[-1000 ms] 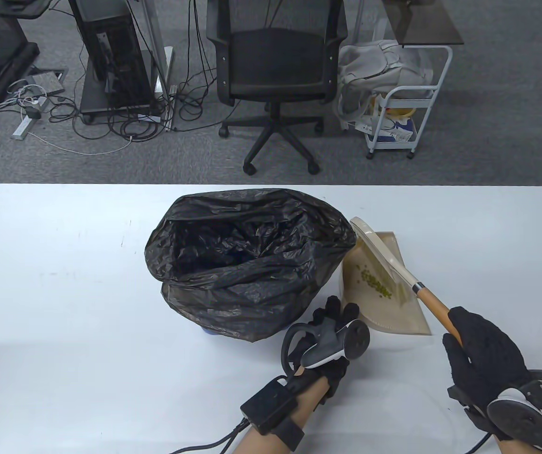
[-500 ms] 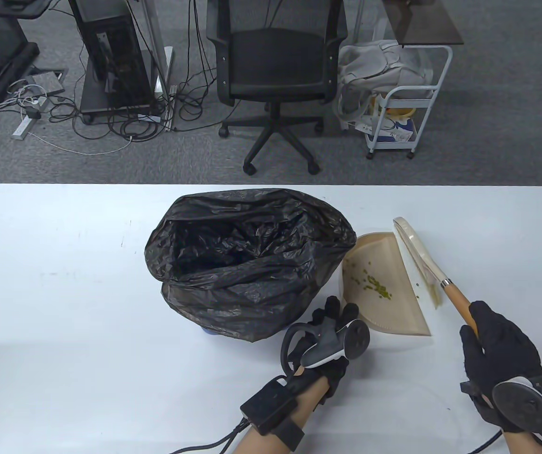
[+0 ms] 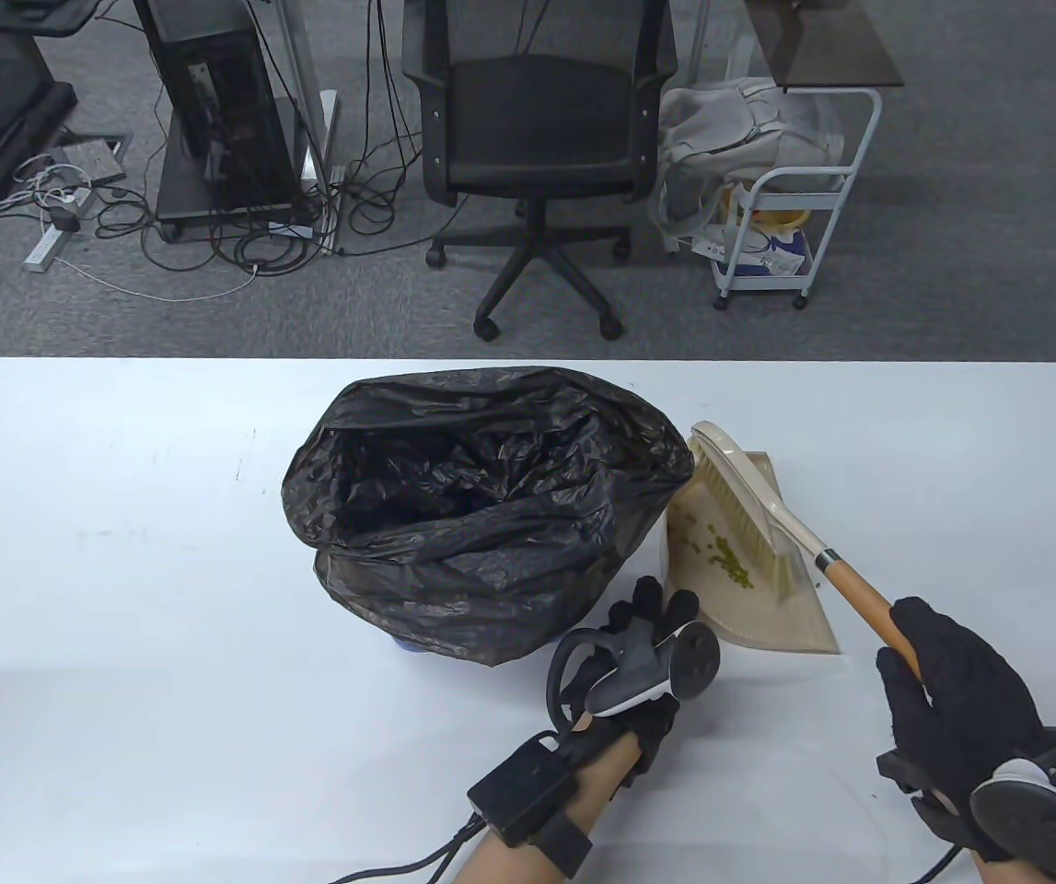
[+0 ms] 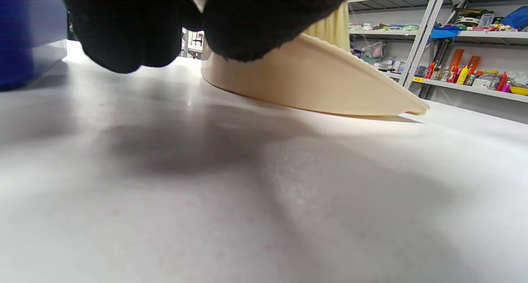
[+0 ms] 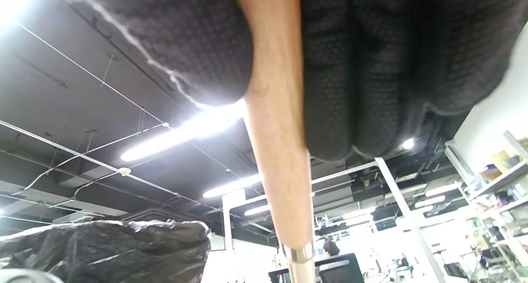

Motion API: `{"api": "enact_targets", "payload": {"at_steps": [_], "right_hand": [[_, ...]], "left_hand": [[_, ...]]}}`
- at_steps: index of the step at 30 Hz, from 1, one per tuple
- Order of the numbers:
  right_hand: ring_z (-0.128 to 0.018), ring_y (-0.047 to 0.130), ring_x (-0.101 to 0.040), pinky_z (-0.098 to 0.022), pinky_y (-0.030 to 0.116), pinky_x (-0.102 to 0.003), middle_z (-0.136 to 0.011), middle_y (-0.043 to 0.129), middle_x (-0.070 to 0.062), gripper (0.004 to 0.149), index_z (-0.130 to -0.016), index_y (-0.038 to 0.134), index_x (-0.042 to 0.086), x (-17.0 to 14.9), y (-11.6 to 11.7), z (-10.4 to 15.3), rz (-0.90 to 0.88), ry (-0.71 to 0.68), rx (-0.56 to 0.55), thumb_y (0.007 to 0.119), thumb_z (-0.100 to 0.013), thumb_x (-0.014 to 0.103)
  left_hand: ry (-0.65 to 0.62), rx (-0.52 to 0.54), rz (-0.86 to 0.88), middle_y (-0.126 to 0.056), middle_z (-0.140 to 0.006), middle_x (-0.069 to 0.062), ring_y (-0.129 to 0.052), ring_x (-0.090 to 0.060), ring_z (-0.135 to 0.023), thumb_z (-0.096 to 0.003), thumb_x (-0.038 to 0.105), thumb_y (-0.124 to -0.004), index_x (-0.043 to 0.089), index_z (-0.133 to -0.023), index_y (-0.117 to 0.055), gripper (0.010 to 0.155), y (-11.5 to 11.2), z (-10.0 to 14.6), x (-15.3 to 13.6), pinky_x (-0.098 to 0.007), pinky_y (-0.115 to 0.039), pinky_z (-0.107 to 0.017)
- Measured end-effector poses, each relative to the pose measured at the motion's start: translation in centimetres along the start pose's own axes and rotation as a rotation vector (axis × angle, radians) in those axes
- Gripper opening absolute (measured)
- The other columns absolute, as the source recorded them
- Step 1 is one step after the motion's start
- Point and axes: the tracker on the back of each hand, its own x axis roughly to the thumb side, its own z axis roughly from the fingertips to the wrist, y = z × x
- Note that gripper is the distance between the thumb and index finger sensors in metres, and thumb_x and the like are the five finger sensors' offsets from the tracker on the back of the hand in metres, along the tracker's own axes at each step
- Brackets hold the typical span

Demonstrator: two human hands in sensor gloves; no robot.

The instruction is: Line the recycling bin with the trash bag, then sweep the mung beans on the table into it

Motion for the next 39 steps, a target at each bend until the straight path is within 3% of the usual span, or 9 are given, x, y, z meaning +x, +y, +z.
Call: {"api": "enact_targets", "payload": {"at_steps": [7, 10, 21, 26, 39], "right_hand": [[-0.059, 0.104, -0.051, -0.043, 0.085, -0.062, -0.068, 0.102, -0.030, 0.053, -0.088, 0.088, -0.004, -1.2, 0.4, -0.1, 0.141, 0.002, 0.015, 0.087, -0.045, 0.027], [-0.058, 0.104, -0.051, -0.043, 0.085, -0.062, -0.067, 0.102, -0.030, 0.053, -0.088, 0.088, -0.004, -1.4, 1.1, 0.0, 0.057, 0.029, 0.057, 0.087, -0.045, 0.027], [-0.056, 0.106, -0.049, -0.041, 0.086, -0.061, -0.065, 0.103, -0.029, 0.053, -0.087, 0.089, -0.004, 2.0, 0.8, 0.4, -0.026, -0.063, 0.046, 0.086, -0.045, 0.029], [-0.056, 0.106, -0.050, -0.041, 0.086, -0.062, -0.065, 0.103, -0.029, 0.053, -0.086, 0.089, -0.005, 0.8, 0.0, 0.1, -0.027, -0.020, 0.018, 0.086, -0.045, 0.029], [-0.056, 0.105, -0.051, -0.041, 0.085, -0.062, -0.065, 0.103, -0.030, 0.053, -0.086, 0.089, -0.005, -2.4, -0.3, -0.5, 0.243, 0.089, 0.012, 0.087, -0.045, 0.028]], "left_hand": [[-0.001, 0.003, 0.000, -0.049, -0.117, -0.034, -0.075, -0.065, -0.095, -0.0487, 0.004, -0.083, 0.013, -0.113, -0.050, 0.073, 0.0, 0.0, 0.0, -0.067, -0.078, -0.064], [-0.001, 0.004, 0.000, -0.050, -0.117, -0.034, -0.076, -0.065, -0.094, -0.0487, 0.004, -0.083, 0.014, -0.113, -0.051, 0.073, 0.0, 0.0, 0.0, -0.067, -0.078, -0.064], [0.000, 0.010, 0.002, -0.050, -0.117, -0.034, -0.077, -0.064, -0.094, -0.0486, 0.004, -0.084, 0.014, -0.113, -0.051, 0.073, 0.0, 0.1, -0.1, -0.066, -0.079, -0.064], [0.000, 0.009, 0.000, -0.051, -0.116, -0.034, -0.077, -0.064, -0.094, -0.0486, 0.004, -0.084, 0.014, -0.113, -0.051, 0.073, 0.0, 0.1, -0.1, -0.066, -0.079, -0.064], [0.006, -0.010, -0.012, -0.051, -0.116, -0.034, -0.076, -0.064, -0.094, -0.0487, 0.003, -0.083, 0.014, -0.113, -0.051, 0.072, 0.2, 0.0, 0.1, -0.067, -0.079, -0.063]]}}
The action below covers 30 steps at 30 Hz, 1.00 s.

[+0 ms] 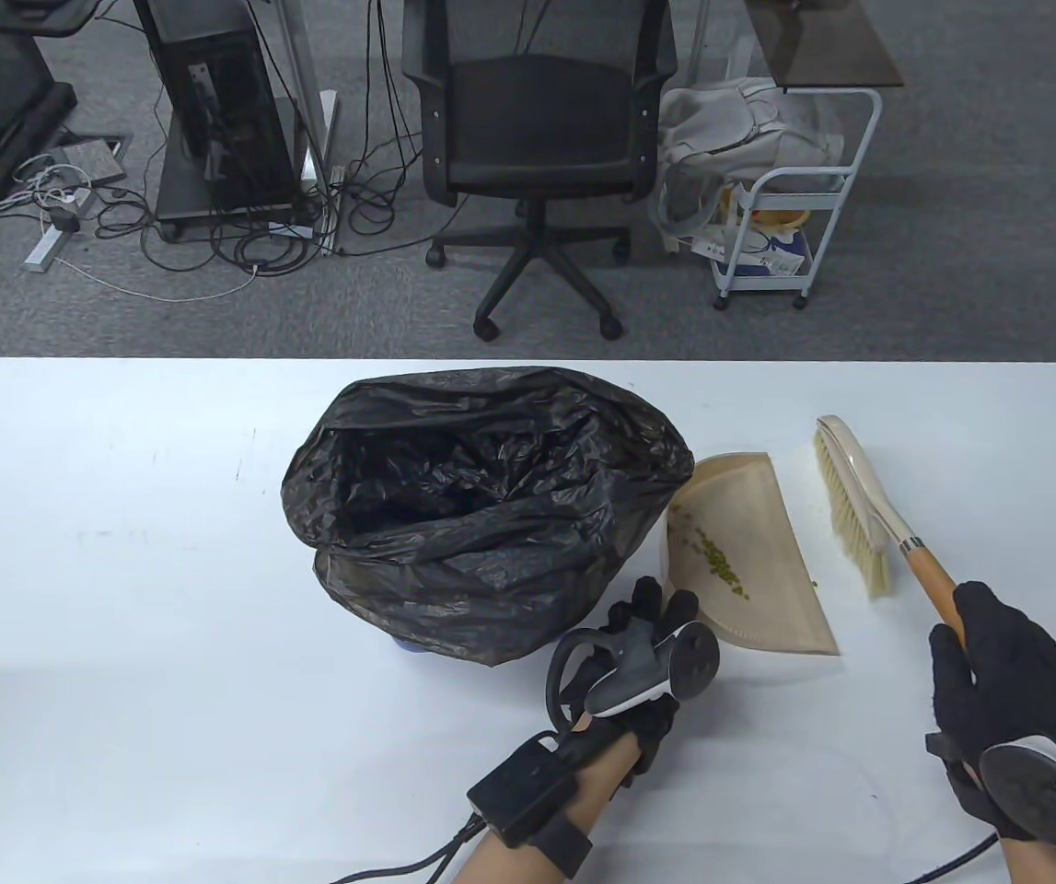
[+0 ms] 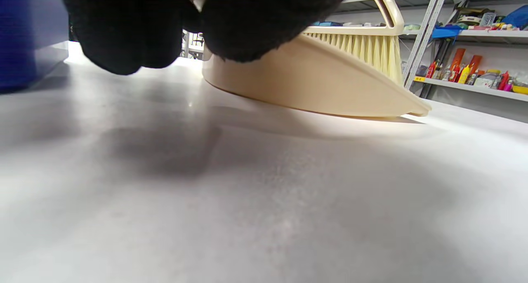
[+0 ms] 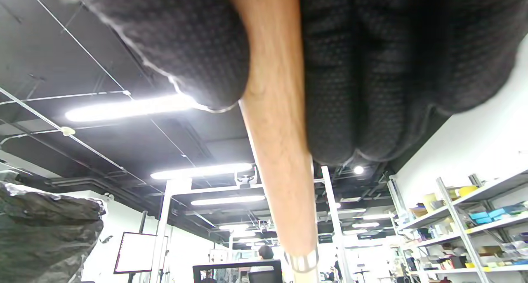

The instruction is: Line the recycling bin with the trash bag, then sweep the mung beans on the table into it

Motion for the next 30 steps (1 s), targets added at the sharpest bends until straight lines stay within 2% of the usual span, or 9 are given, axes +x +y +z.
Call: {"api": "enact_targets", "payload": {"at_steps": [9, 16, 25, 30], "right_hand": [[-0.054, 0.106, -0.050, -0.039, 0.086, -0.062, -0.063, 0.104, -0.030, 0.053, -0.085, 0.090, -0.005, 1.5, 0.4, 0.3, -0.099, -0.022, 0.034, 0.087, -0.045, 0.028], [-0.055, 0.106, -0.050, -0.040, 0.087, -0.062, -0.064, 0.103, -0.030, 0.053, -0.086, 0.089, -0.006, 2.1, -0.3, 0.6, -0.315, -0.020, -0.002, 0.086, -0.045, 0.028], [-0.055, 0.106, -0.050, -0.040, 0.086, -0.062, -0.064, 0.103, -0.030, 0.053, -0.085, 0.089, -0.006, 2.5, -0.5, 0.7, -0.160, -0.088, -0.024, 0.087, -0.045, 0.029], [-0.053, 0.107, -0.049, -0.038, 0.087, -0.061, -0.062, 0.104, -0.029, 0.053, -0.084, 0.090, -0.005, 2.7, -0.5, 0.8, -0.274, -0.083, 0.005, 0.087, -0.045, 0.029]], "left_hand": [[0.006, -0.020, -0.048, -0.051, -0.116, -0.034, -0.076, -0.064, -0.096, -0.0490, 0.002, -0.083, 0.014, -0.113, -0.051, 0.072, 0.3, 0.1, 0.1, -0.067, -0.080, -0.063], [0.008, -0.017, -0.028, -0.052, -0.116, -0.034, -0.077, -0.064, -0.095, -0.0488, 0.002, -0.084, 0.014, -0.112, -0.051, 0.072, 0.3, 0.1, 0.0, -0.067, -0.080, -0.063], [0.006, -0.008, -0.013, -0.052, -0.116, -0.034, -0.078, -0.064, -0.094, -0.0486, 0.003, -0.084, 0.014, -0.112, -0.051, 0.073, 0.2, 0.1, -0.1, -0.067, -0.080, -0.063], [0.006, -0.002, -0.009, -0.052, -0.116, -0.034, -0.078, -0.064, -0.094, -0.0484, 0.003, -0.084, 0.014, -0.112, -0.051, 0.073, 0.2, 0.1, -0.2, -0.067, -0.081, -0.062]]}}
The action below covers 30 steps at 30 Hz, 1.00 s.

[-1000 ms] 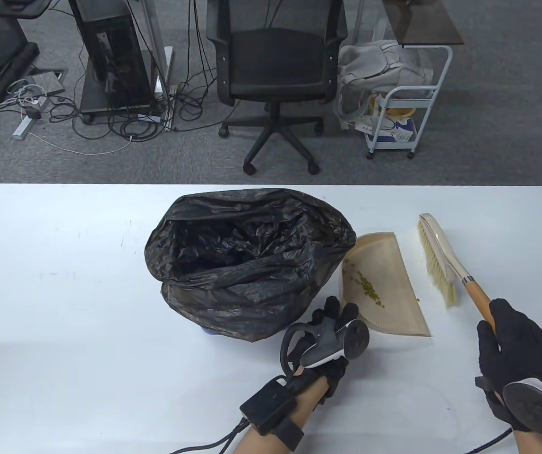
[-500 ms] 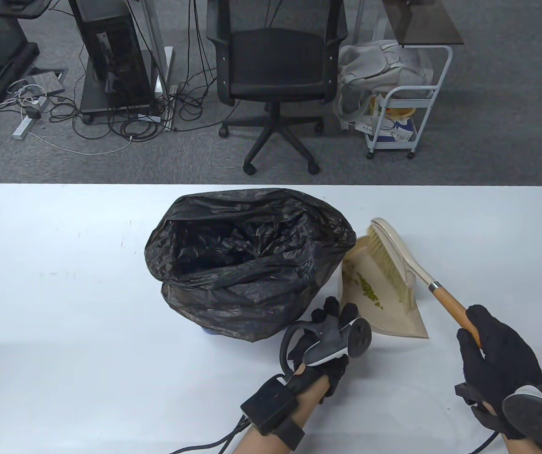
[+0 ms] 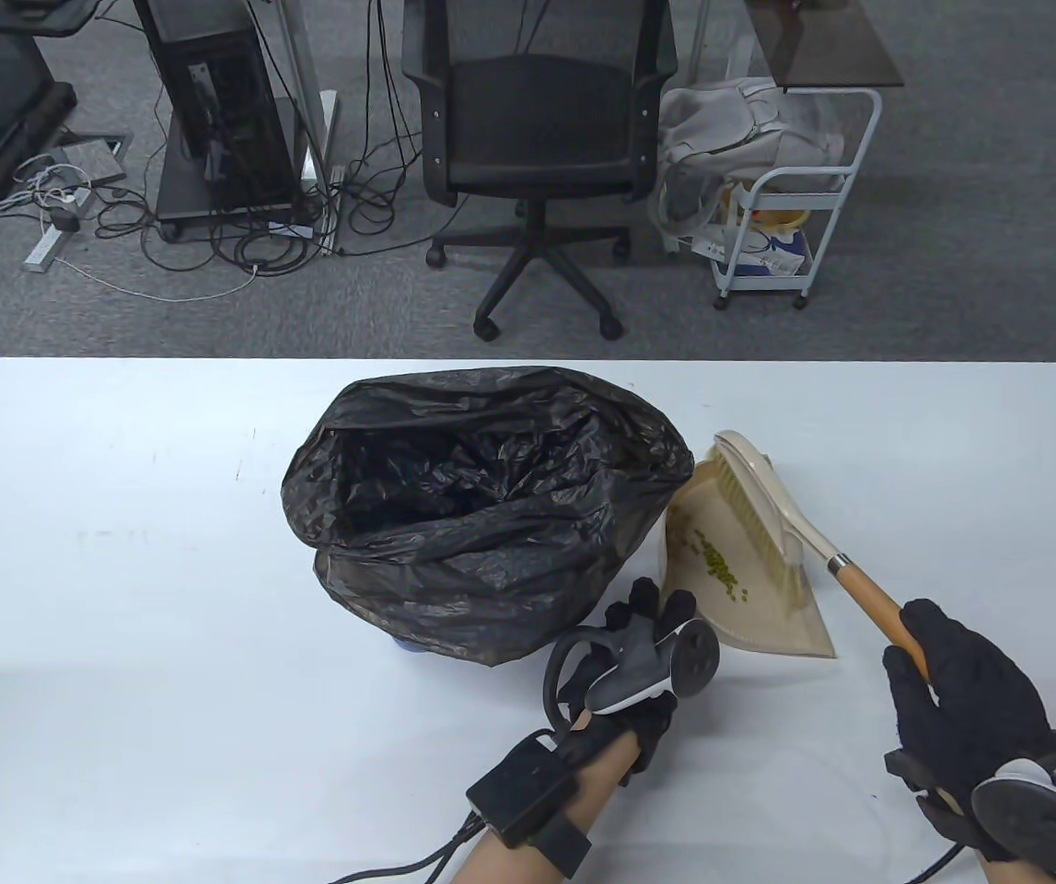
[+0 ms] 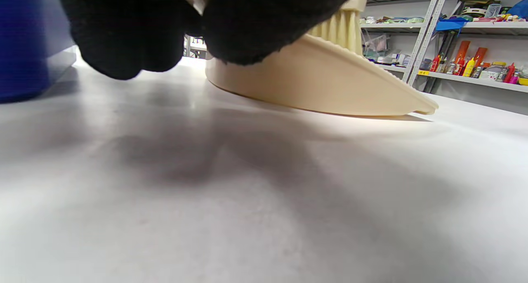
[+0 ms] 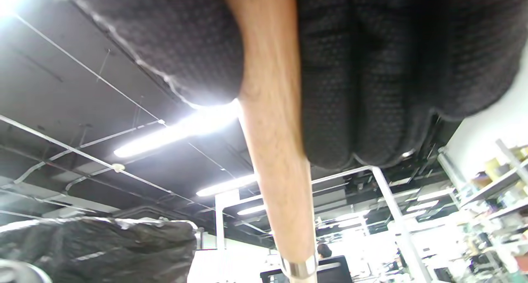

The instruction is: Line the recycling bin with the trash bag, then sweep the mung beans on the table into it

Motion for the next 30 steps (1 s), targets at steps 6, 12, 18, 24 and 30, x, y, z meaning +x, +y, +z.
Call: {"api": "enact_targets", "payload": {"at_steps": [6, 12, 18, 24, 30], "right_hand": [[-0.053, 0.107, -0.050, -0.039, 0.087, -0.061, -0.063, 0.104, -0.029, 0.053, -0.085, 0.090, -0.005, 0.7, -0.3, 0.1, -0.036, -0.013, -0.018, 0.087, -0.045, 0.029], [-0.055, 0.106, -0.050, -0.040, 0.086, -0.062, -0.064, 0.103, -0.029, 0.053, -0.086, 0.089, -0.005, -0.2, -0.7, 0.0, 0.133, 0.006, -0.068, 0.087, -0.045, 0.029], [-0.054, 0.106, -0.050, -0.040, 0.086, -0.062, -0.064, 0.103, -0.030, 0.053, -0.086, 0.089, -0.005, -1.6, -0.3, -0.2, 0.238, 0.091, -0.041, 0.088, -0.045, 0.029], [-0.054, 0.106, -0.050, -0.040, 0.086, -0.062, -0.064, 0.103, -0.029, 0.053, -0.086, 0.089, -0.005, -2.2, -0.4, -0.3, 0.221, 0.122, -0.052, 0.087, -0.046, 0.029], [-0.055, 0.106, -0.050, -0.040, 0.086, -0.061, -0.064, 0.103, -0.029, 0.053, -0.086, 0.089, -0.005, -2.3, -0.5, -0.4, 0.216, 0.136, -0.052, 0.087, -0.046, 0.029]], "left_hand": [[-0.004, 0.008, 0.004, -0.051, -0.116, -0.034, -0.077, -0.062, -0.094, -0.0486, 0.006, -0.084, 0.015, -0.113, -0.049, 0.074, -0.3, 0.1, -0.2, -0.066, -0.080, -0.063], [-0.017, 0.069, 0.028, -0.048, -0.116, -0.037, -0.075, -0.063, -0.094, -0.0496, 0.025, -0.087, 0.019, -0.115, -0.046, 0.077, -0.5, 0.4, -0.5, -0.066, -0.077, -0.064], [0.036, 0.068, 0.018, -0.052, -0.115, -0.037, -0.074, -0.066, -0.094, -0.0512, 0.033, -0.083, 0.021, -0.116, -0.044, 0.076, -0.8, 0.0, -0.5, -0.067, -0.077, -0.063], [0.079, 0.076, 0.069, -0.067, -0.111, -0.032, -0.082, -0.060, -0.091, -0.0534, 0.021, -0.077, 0.020, -0.115, -0.047, 0.068, -0.9, -0.2, -0.4, -0.064, -0.079, -0.063], [0.102, 0.080, 0.138, -0.072, -0.108, -0.030, -0.084, -0.059, -0.091, -0.0533, 0.019, -0.076, 0.022, -0.114, -0.051, 0.065, -0.8, -0.3, -0.6, -0.065, -0.080, -0.062]]}}
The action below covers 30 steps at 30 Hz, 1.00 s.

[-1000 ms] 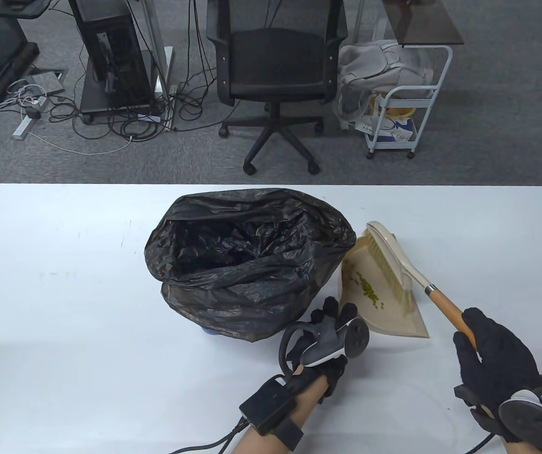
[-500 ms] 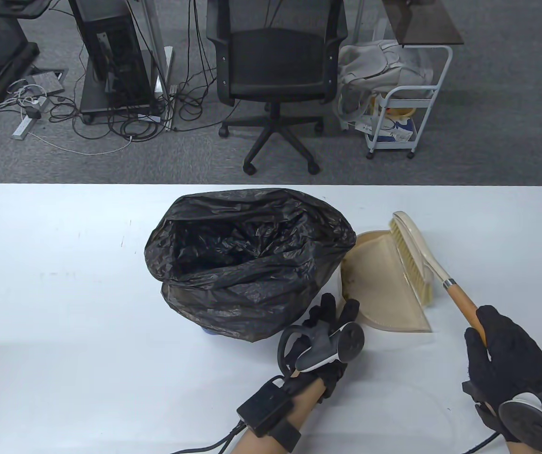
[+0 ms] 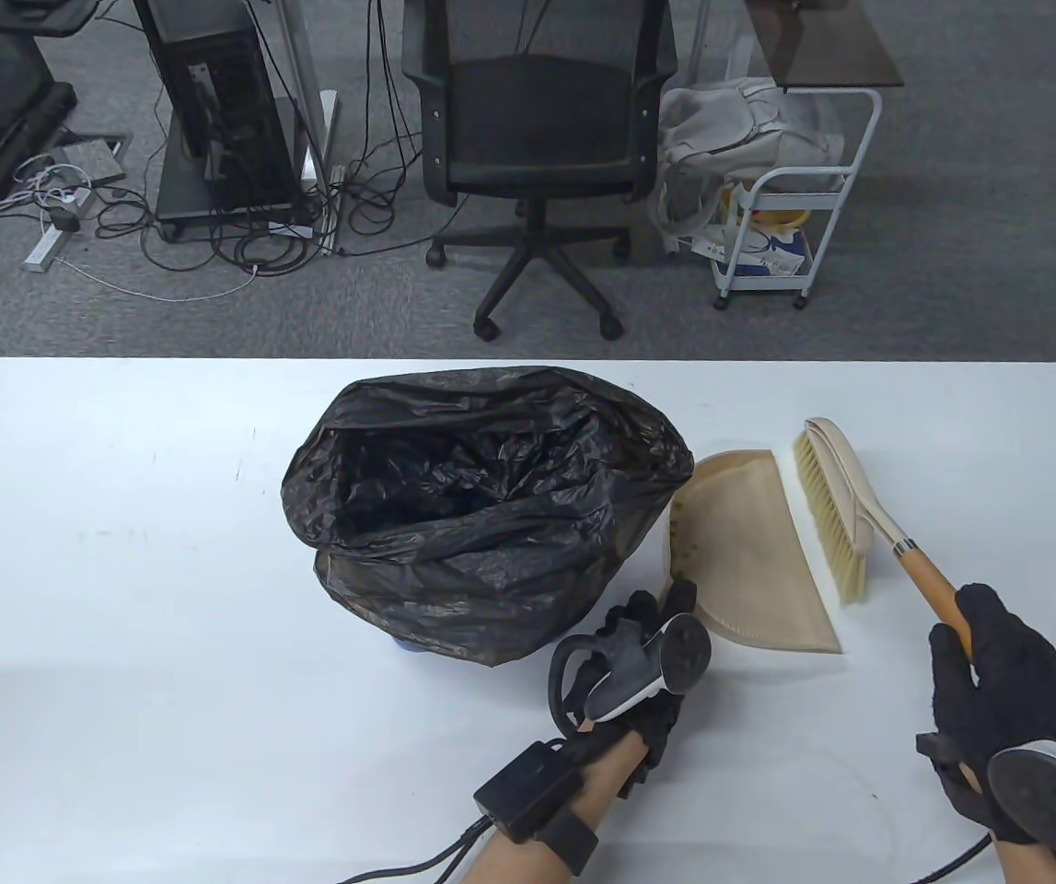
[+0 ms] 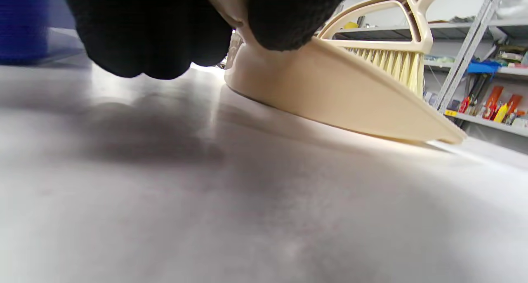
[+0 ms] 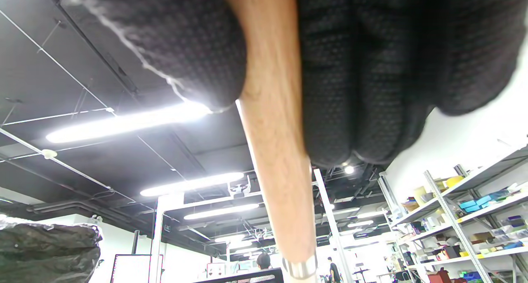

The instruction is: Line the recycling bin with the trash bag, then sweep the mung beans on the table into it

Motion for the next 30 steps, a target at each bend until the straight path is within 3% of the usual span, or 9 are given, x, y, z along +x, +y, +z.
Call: {"api": "enact_targets", "payload": {"at_steps": [15, 30], "right_hand": [[-0.055, 0.106, -0.050, -0.040, 0.086, -0.062, -0.064, 0.103, -0.029, 0.053, -0.086, 0.089, -0.005, -1.4, -0.4, -0.5, 0.001, 0.064, -0.008, 0.087, -0.046, 0.029], [-0.055, 0.105, -0.051, -0.040, 0.085, -0.062, -0.065, 0.103, -0.030, 0.053, -0.086, 0.089, -0.005, -1.3, -0.5, -0.7, 0.014, 0.075, 0.011, 0.088, -0.046, 0.029]], "left_hand": [[-0.005, 0.023, 0.098, -0.073, -0.107, -0.028, -0.084, -0.057, -0.091, -0.0529, 0.018, -0.077, 0.021, -0.113, -0.052, 0.065, 1.5, 0.7, 0.6, -0.063, -0.083, -0.061], [-0.014, 0.085, 0.183, -0.073, -0.107, -0.029, -0.084, -0.058, -0.090, -0.0527, 0.017, -0.077, 0.020, -0.113, -0.054, 0.065, 6.4, 2.7, 1.4, -0.063, -0.083, -0.060]]}}
